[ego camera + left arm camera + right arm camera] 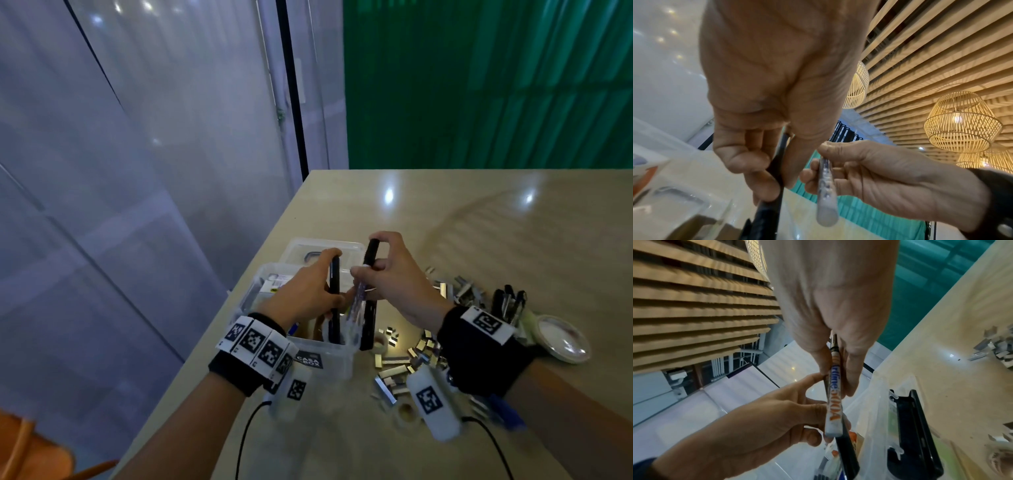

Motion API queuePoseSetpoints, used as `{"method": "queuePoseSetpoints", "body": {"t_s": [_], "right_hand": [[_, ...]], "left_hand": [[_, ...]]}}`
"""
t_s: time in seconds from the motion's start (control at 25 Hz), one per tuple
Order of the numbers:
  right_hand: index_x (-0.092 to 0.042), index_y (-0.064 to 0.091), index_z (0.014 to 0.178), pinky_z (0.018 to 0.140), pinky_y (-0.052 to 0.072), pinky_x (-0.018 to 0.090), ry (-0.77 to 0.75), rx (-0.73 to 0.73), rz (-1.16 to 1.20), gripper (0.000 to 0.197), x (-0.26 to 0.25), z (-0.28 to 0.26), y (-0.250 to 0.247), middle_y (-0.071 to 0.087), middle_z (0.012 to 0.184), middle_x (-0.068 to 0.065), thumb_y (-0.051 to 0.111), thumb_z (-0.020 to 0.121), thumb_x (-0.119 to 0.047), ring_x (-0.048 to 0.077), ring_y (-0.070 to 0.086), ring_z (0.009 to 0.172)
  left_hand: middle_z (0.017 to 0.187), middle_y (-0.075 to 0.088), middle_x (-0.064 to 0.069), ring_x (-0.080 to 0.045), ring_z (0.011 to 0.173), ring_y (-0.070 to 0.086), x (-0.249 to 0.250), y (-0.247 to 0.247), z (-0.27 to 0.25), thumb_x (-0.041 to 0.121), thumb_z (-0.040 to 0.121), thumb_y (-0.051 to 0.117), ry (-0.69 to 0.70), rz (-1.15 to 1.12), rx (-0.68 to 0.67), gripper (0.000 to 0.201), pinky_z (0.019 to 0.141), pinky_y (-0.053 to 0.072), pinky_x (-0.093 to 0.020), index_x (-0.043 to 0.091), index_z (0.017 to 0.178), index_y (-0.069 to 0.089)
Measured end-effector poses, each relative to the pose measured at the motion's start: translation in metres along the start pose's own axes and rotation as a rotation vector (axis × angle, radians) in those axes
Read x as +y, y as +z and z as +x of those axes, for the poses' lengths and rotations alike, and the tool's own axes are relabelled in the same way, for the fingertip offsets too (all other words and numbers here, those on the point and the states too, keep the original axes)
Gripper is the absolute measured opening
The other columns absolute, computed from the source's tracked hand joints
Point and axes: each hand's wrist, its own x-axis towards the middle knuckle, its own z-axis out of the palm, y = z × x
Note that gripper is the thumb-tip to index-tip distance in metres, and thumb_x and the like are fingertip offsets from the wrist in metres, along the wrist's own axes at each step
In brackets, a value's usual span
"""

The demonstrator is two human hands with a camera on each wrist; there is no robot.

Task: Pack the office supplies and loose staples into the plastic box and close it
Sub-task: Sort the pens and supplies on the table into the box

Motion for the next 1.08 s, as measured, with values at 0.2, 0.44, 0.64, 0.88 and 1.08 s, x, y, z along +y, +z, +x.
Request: {"method": "queuePoseSetpoints", "body": {"t_s": [0.2, 0.44, 0.64, 0.88, 1.08], "right_hand": [[-0.027, 0.034, 0.123, 0.067, 0.060, 0.039, -0.089, 0.130, -0.284, 0.048, 0.020, 0.012, 0.013, 0.072, 0.079, 0.015, 0.071, 0.093, -0.020, 0.022, 0.071, 0.068], [-0.022, 0.042, 0.112, 0.048, 0.040, 0.015, -0.137, 0.040, -0.596, 0.045, 0.033, 0.015, 0.025, 0.062, 0.071, 0.002, 0.077, 0.085, -0.012, 0.011, 0.057, 0.059], [-0.016, 0.059, 0.102, 0.073, 0.041, 0.031, -0.179, -0.078, -0.949, 0.015, 0.033, 0.022, 0.037, 0.057, 0.088, -0.003, 0.069, 0.091, -0.015, 0.026, 0.055, 0.092], [-0.010, 0.073, 0.095, 0.075, 0.036, 0.027, -0.210, -0.154, -1.169, 0.011, 0.022, 0.025, 0.038, 0.061, 0.100, 0.008, 0.063, 0.094, -0.014, 0.026, 0.054, 0.096], [-0.009, 0.078, 0.090, 0.057, 0.039, 0.013, -0.155, -0.101, -0.979, 0.013, 0.021, 0.029, 0.027, 0.064, 0.086, 0.000, 0.065, 0.089, -0.007, 0.012, 0.059, 0.076]], "left_hand": [[0.088, 0.068, -0.005, -0.016, 0.071, 0.070, -0.015, -0.001, 0.024, 0.013, 0.083, 0.075, 0.056, 0.073, -0.069, 0.078, 0.072, 0.060, -0.038, 0.028, 0.145, 0.030], [0.087, 0.058, -0.002, -0.026, 0.084, 0.062, -0.028, 0.009, 0.038, 0.013, 0.074, 0.079, 0.091, 0.252, -0.160, 0.069, 0.070, 0.053, -0.039, 0.021, 0.133, 0.044], [0.113, 0.054, -0.011, -0.031, 0.106, 0.053, -0.043, 0.011, 0.040, 0.028, 0.073, 0.083, 0.068, 0.432, -0.151, 0.069, 0.088, 0.047, -0.042, 0.023, 0.133, 0.050], [0.116, 0.048, -0.012, -0.035, 0.112, 0.047, -0.041, 0.018, 0.043, 0.031, 0.075, 0.079, 0.082, 0.467, -0.091, 0.053, 0.094, 0.046, -0.048, 0.025, 0.124, 0.059], [0.122, 0.057, -0.012, -0.032, 0.112, 0.056, -0.040, 0.017, 0.042, 0.019, 0.079, 0.077, 0.092, 0.436, -0.051, 0.054, 0.096, 0.050, -0.045, 0.027, 0.131, 0.063]]}}
